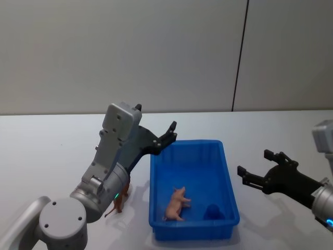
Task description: Pick up the two dolls from the table and place them into the box.
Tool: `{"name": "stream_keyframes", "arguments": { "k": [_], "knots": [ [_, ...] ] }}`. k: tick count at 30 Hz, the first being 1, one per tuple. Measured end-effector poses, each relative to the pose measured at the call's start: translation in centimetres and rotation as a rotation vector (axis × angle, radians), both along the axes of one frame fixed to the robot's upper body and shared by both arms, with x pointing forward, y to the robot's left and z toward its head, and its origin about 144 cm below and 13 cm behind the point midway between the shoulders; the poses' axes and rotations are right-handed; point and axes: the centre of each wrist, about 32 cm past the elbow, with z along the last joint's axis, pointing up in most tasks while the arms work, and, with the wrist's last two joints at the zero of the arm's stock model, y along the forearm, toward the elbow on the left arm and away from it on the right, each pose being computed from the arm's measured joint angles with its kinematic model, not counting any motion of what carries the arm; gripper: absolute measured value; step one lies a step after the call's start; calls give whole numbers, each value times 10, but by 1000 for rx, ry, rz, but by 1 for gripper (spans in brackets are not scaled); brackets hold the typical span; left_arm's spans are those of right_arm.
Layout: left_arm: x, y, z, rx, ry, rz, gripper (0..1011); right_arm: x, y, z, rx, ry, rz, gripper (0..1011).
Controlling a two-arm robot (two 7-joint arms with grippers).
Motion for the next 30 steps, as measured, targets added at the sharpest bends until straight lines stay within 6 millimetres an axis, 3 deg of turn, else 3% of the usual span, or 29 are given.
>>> {"name": "stream_keyframes", "arguments": {
  "k": [19, 30],
  "knots": [
    [-24, 8, -3, 12, 85, 96, 1001, -7, -15, -1, 8, -6, -20, 1001],
    [-45, 17, -19, 7, 207, 150, 1001, -8, -17, -1, 9, -8, -23, 1001]
  ]
}}
